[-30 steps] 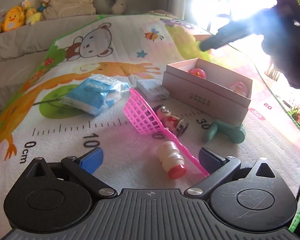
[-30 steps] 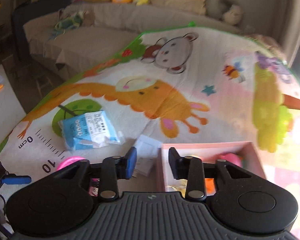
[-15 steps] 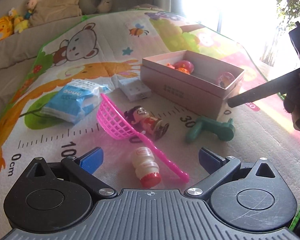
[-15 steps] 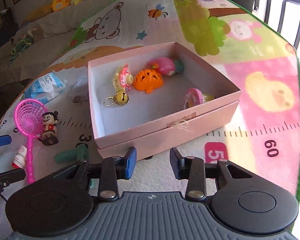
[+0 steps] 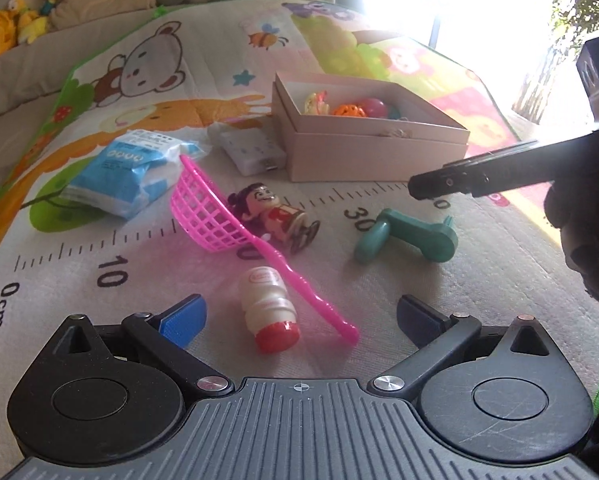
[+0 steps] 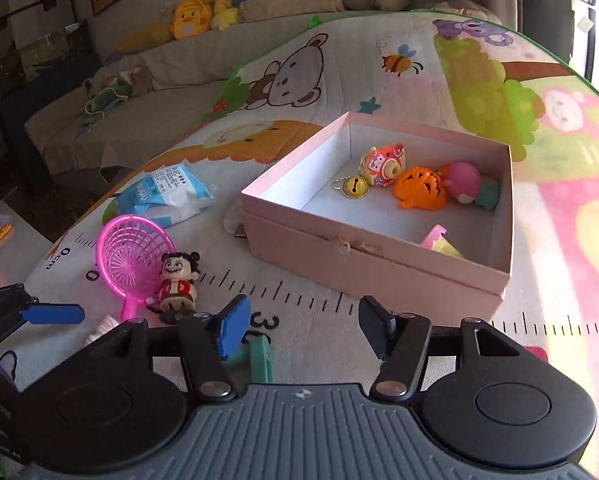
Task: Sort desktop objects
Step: 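Grasp the white red-capped bottle with the left tool while the right tool grasps the teal toy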
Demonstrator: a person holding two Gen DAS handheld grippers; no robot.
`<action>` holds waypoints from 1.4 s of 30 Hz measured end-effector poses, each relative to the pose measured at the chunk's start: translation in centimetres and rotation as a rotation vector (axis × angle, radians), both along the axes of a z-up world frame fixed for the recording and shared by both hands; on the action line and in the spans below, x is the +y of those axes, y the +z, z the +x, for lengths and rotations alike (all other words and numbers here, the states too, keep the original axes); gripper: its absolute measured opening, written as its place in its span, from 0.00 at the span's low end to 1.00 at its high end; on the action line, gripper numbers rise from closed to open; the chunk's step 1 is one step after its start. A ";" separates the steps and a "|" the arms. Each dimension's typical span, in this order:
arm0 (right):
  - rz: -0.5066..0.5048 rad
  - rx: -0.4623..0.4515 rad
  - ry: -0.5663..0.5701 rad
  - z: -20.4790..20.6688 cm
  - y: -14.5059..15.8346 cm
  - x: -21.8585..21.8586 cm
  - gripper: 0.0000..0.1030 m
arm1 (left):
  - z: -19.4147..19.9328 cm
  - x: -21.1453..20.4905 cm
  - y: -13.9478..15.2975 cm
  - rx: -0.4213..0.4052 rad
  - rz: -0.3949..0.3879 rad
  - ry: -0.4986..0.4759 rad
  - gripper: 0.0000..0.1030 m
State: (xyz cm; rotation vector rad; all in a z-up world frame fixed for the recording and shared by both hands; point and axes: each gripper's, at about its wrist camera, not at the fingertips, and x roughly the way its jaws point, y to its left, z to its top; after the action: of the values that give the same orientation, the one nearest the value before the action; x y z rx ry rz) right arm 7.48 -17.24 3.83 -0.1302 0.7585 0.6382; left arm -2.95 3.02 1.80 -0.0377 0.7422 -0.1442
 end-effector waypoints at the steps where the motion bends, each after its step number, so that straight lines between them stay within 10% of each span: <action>1: -0.007 -0.006 -0.026 -0.3 -0.3 -0.7 0.59 | 0.2 -0.4 -0.1 0.001 -0.001 -0.008 1.00; 10: 0.035 0.032 -0.197 -1.5 -2.7 -5.7 0.59 | 0.0 -2.1 0.6 0.014 -0.110 -0.159 1.00; 16: 0.028 -0.040 -0.224 -2.9 -3.8 -5.1 0.67 | -0.6 -2.2 0.8 0.018 0.077 -0.050 0.99; 21: 0.019 -0.055 -0.206 -3.4 -3.7 -4.6 0.67 | -1.1 -2.9 0.6 0.021 0.146 -0.071 0.76; 30: 0.026 -0.055 -0.224 -3.7 -3.8 -4.8 0.73 | -1.5 -0.9 0.7 -0.014 0.374 0.044 0.79; 42: 0.028 -0.067 -0.228 -3.9 -3.7 -4.8 0.79 | -0.5 -2.0 0.6 0.044 0.065 0.083 0.67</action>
State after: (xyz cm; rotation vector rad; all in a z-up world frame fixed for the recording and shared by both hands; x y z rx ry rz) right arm 3.54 -22.05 0.16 -0.0383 0.6878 0.4253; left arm -3.41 1.06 2.41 -0.0100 0.7871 -0.0400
